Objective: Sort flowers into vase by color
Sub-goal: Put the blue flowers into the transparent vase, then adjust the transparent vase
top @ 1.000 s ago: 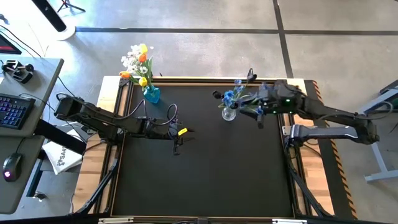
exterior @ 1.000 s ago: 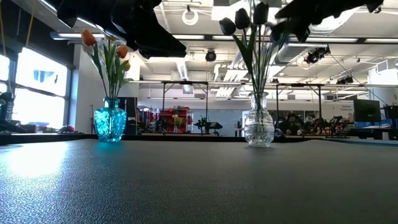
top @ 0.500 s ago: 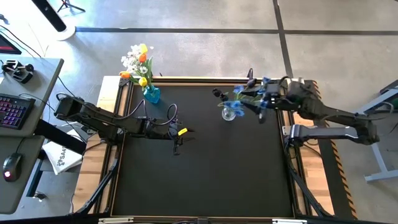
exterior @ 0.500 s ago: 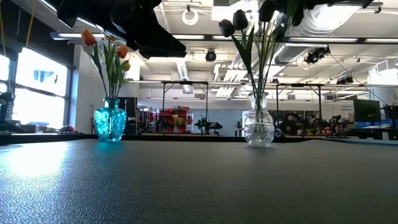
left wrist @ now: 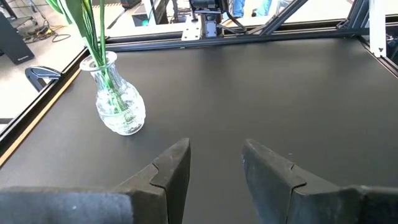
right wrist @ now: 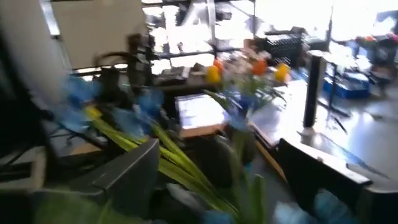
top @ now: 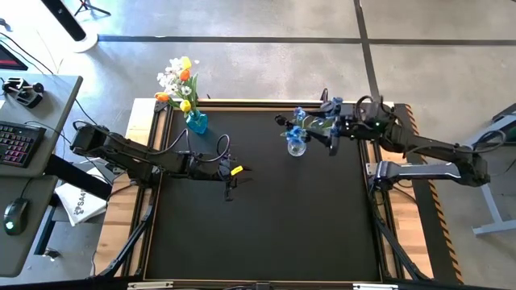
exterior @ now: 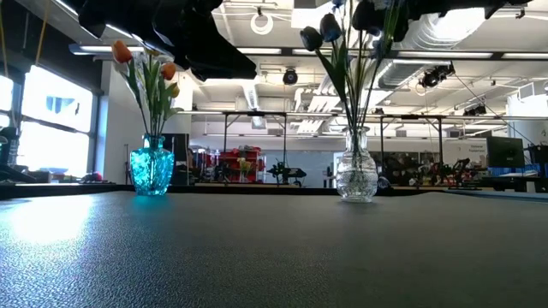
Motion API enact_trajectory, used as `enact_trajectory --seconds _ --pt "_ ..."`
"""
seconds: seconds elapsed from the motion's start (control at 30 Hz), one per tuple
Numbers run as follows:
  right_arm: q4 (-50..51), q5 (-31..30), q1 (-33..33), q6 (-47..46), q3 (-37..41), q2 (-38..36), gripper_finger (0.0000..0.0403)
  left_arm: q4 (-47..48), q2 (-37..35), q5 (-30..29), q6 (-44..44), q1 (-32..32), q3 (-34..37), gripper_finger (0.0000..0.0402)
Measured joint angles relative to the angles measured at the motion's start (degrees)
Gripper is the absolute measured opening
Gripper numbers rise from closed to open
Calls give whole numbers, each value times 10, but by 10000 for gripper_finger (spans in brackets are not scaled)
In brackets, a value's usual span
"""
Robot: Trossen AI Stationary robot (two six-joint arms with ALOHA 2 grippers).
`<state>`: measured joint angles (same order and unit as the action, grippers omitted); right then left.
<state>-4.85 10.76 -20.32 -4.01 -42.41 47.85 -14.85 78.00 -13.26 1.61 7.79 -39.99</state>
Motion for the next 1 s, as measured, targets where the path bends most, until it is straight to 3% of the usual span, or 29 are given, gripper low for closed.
enact_trajectory --seconds 0.17,0.5,0.67,0.77,0.87,1.0 --pt "-24 37 12 66 0 -29 342 0 0 0 0 0 0 135" --pt "-94 -95 47 67 -1 -54 330 0 0 0 0 0 0 135" --pt "103 -83 69 29 -84 -58 318 1 0 0 1 0 0 135" --pt "207 -35 107 29 -143 -40 312 1 0 -1 1 0 0 135" --pt "235 24 166 29 -175 -11 306 0 0 -8 1 0 0 135" --pt "239 45 264 36 -179 42 299 0 0 -10 1 0 0 135"
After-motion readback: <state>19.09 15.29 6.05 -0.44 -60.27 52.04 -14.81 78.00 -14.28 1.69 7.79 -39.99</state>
